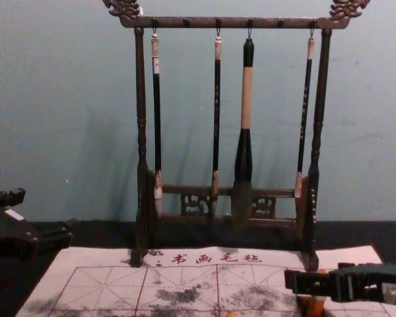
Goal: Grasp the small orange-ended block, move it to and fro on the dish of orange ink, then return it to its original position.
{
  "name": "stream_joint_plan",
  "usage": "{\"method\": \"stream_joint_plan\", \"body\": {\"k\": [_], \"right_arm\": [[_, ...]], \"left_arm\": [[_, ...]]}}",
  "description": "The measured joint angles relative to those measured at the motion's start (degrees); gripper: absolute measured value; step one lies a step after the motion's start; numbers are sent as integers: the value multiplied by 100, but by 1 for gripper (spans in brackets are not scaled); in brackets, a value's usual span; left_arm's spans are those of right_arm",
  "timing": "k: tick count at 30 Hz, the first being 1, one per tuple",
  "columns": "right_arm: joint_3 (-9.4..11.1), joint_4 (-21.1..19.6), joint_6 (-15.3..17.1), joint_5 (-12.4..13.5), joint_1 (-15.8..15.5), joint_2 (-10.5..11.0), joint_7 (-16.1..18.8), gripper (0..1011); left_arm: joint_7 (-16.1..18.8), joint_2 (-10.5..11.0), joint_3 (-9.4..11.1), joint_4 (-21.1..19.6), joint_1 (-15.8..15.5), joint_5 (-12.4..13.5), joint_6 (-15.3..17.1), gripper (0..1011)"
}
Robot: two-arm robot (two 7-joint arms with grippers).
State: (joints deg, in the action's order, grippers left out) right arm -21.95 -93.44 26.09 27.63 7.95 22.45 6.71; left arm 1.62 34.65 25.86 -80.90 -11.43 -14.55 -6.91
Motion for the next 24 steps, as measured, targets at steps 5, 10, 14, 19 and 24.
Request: {"method": "stream_joint_plan", "body": {"k": [5,10,14,19,24], "right_arm": [[80,-60,80,-56,-69,-50,-22,1004],[125,-110,135,-107,-130,-73,-15,1004],[150,-125,160,-160,-163,-92,5,1004],[150,-125,161,-157,-163,-92,6,1004],[149,-125,160,-154,-162,-90,6,1004]], "left_arm": [[0,0,0,0,0,0,0,1001],[0,0,0,0,0,0,0,1001],[0,0,0,0,0,0,0,1001],[0,0,0,0,0,0,0,1001],[0,0,0,0,0,0,0,1001]]}}
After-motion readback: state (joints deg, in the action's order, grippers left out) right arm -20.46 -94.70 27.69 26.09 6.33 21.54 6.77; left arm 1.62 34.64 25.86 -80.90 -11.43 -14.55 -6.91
